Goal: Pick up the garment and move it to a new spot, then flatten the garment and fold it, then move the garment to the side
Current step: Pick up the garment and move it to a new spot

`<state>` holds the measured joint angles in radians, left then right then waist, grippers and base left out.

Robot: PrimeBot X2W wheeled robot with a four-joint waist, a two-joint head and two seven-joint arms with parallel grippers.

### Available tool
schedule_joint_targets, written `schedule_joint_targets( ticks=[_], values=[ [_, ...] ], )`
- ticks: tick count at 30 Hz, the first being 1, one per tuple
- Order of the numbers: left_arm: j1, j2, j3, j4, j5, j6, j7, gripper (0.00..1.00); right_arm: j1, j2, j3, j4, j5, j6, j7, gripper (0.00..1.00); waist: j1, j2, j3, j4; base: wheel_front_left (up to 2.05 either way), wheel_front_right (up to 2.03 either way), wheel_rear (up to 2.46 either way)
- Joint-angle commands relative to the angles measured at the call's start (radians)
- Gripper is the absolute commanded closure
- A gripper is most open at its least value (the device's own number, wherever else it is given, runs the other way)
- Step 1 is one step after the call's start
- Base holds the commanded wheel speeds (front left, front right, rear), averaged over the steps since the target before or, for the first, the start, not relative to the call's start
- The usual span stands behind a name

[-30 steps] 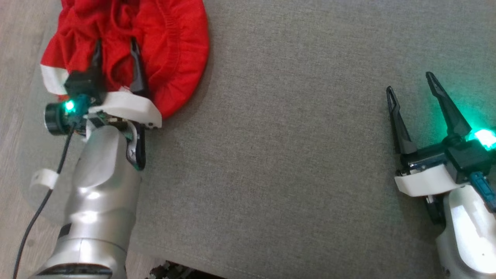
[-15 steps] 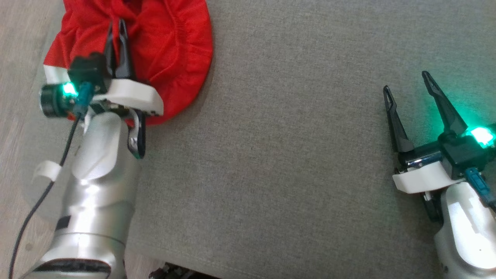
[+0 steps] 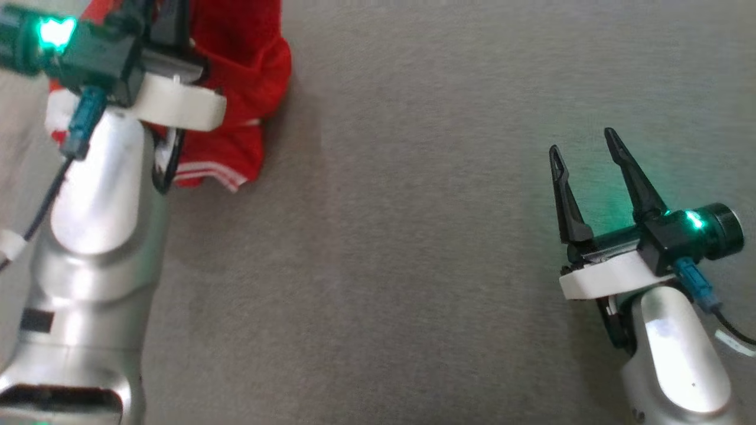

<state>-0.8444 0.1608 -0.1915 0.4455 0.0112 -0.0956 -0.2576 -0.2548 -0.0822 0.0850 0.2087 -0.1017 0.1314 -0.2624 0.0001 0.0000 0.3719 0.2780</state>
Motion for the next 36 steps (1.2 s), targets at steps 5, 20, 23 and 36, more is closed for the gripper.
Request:
schedule_joint_targets(
  ticks=[5, 20, 23, 36],
  values=[
    [-0.12, 0.056, -0.045, -0.104, -0.052, -0.029, 0.007, 1.0, 0.025, 0.028, 0.013, -0.044, 0.039, -0.001, 0.001, 0.0, -0.0001, 0.0, -0.136, -0.187, 0.0, 0.0, 0.0],
    [-0.063, 0.137, -0.373, -0.231, -0.436, -0.035, 0.158, 1.0, 0.102, 0.032, 0.008, -0.162, 0.185, -0.001, 0.001, 0.0, -0.0001, 0.0, -0.191, -0.543, 0.0, 0.0, 0.0],
    [0.017, 0.148, -0.439, -0.127, -0.421, -0.035, 0.124, 1.0, 0.116, 0.032, 0.012, -0.151, 0.197, -0.001, 0.001, 0.0, -0.0001, 0.0, -0.171, -0.557, 0.0, 0.0, 0.0],
    [0.371, -0.002, -0.3, -0.022, -0.358, 0.149, -0.004, 0.0, 0.179, 0.032, 0.002, -0.056, 0.205, -0.001, 0.001, 0.0, -0.0001, 0.0, -0.207, -0.423, 0.0, 0.0, 0.0]
  ],
)
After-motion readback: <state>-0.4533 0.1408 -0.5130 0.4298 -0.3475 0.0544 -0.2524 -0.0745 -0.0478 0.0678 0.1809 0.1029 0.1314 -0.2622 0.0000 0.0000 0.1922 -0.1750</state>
